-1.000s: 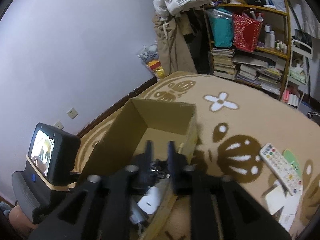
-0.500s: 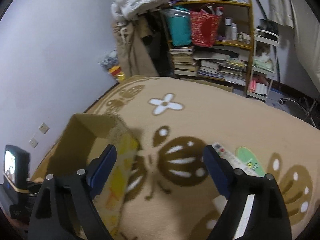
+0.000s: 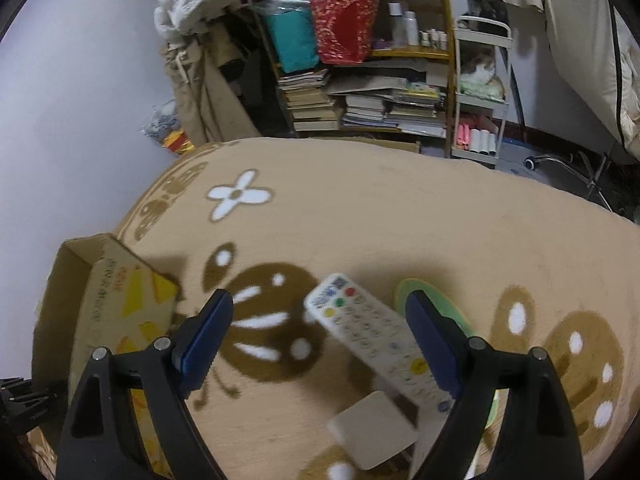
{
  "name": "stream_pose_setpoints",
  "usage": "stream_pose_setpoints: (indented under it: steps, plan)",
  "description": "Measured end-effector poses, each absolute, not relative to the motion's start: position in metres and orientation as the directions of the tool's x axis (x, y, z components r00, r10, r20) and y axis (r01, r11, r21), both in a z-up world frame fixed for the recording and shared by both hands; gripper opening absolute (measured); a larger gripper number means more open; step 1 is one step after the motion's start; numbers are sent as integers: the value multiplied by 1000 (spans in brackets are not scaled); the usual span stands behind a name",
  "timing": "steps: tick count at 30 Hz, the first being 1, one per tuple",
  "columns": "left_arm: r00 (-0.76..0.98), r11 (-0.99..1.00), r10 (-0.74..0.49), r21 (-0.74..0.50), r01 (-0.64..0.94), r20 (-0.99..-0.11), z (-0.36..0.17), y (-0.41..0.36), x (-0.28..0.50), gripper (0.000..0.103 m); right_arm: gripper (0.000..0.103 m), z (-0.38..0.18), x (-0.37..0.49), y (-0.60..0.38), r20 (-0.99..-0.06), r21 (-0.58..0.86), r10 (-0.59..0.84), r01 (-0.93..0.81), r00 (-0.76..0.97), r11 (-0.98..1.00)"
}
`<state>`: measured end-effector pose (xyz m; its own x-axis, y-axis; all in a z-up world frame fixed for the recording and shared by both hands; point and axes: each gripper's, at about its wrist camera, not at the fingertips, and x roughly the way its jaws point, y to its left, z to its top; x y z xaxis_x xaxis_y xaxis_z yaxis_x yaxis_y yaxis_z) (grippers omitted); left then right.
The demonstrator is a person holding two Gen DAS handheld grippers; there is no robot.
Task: Organize rigid objects
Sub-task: 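Move the right tool to the white TV remote and grasp it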
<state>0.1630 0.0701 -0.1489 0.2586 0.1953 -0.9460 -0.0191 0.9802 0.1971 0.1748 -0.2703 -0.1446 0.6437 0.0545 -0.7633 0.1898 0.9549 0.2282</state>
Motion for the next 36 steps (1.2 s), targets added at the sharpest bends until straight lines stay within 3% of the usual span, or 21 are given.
stream_pose_setpoints:
  steps: [5,10,12,14,27,34,36]
  plan:
    - [259,980,197,199,-19,-946,-149,69,163,18,83,-161,177,-292,-777,282,92,213,623,935]
    - [260,979,201,204,-17,-944,-150,68,162,18,83,-177,178,-303,-793,297,93,249,602,922]
    - [260,979,202,205,-17,-944,-150,67,162,18,71,-181,178,-304,-800,289,84,259,594,921]
    - [260,979,202,205,-17,-944,-150,67,162,18,67,-184,179,-305,-807,277,76,262,585,925]
    - [261,977,207,211,-14,-943,-150,67,161,18,67,-199,185,-296,-823,269,106,219,558,938]
    - [261,976,211,215,-12,-942,-148,66,161,18,67,-201,186,-273,-855,185,76,166,513,968]
    - [261,976,212,216,-11,-942,-148,65,161,19,63,-203,186,-269,-857,173,66,165,511,971]
